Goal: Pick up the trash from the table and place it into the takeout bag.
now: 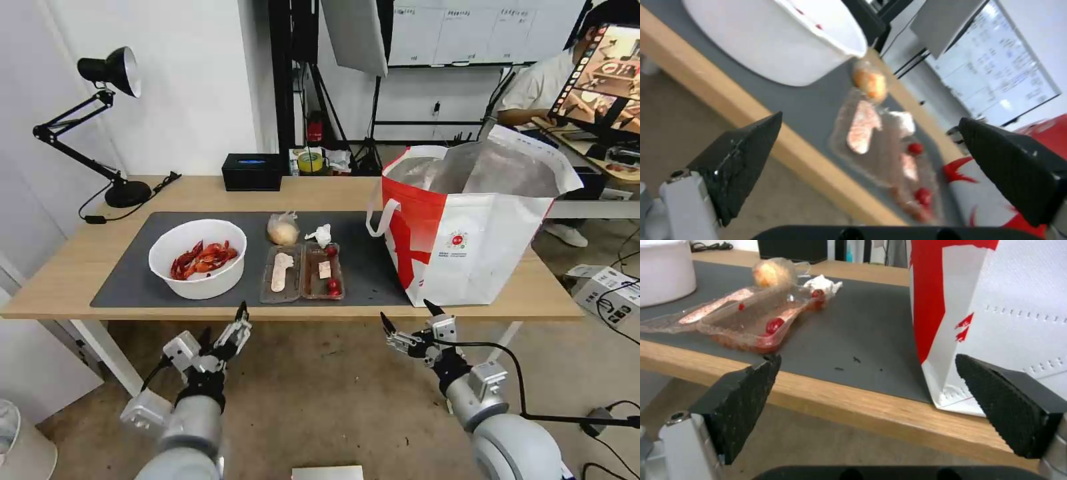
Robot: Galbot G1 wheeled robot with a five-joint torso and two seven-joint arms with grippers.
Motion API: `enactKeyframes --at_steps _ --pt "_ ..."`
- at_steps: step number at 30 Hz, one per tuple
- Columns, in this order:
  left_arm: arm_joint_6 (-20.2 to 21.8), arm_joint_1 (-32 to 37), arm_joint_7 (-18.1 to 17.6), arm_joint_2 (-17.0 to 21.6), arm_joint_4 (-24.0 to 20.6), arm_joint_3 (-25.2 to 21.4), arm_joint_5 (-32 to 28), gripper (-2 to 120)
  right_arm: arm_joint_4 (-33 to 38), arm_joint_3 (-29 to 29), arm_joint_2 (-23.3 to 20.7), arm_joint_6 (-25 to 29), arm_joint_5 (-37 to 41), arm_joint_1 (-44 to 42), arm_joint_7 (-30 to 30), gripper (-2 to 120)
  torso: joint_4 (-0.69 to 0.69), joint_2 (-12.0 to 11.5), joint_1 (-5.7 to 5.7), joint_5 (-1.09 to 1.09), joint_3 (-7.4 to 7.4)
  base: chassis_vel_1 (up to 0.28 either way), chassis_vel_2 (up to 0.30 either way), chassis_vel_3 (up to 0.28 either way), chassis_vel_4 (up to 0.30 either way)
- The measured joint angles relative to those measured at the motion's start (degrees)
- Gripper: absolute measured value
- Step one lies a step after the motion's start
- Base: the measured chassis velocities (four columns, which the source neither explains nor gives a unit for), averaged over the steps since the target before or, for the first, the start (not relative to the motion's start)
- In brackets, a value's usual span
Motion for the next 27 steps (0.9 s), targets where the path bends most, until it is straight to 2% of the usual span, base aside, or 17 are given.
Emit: enactKeyframes --at_steps 10,20,27 --pt "-3.75 -4.27 0.07 -0.93 3.69 5.4 -2.95 100 -0.71 -0.56 0.21 0.45 -0.12 0.01 0.3 100 0.0 0.0 0.0 0.0 0.0 0.0 0.0 0.0 0.0" --pt "-4.2 -6.06 0.06 -1.65 6.15 8.11 -5.87 100 -1.24 -0.58 0.29 0.54 -0.24 0.06 0.4 100 0.0 0.0 0.0 0.0 0.0 0.0 0.0 0.0 0.0" --pt "-4.21 -7.0 0.06 -2.22 7.63 10.02 -5.26 100 -1.37 -0.63 0.3 0.54 -0.32 0.07 0.56 100 0.0 0.0 0.0 0.0 0.0 0.0 0.0 0.0 0.0"
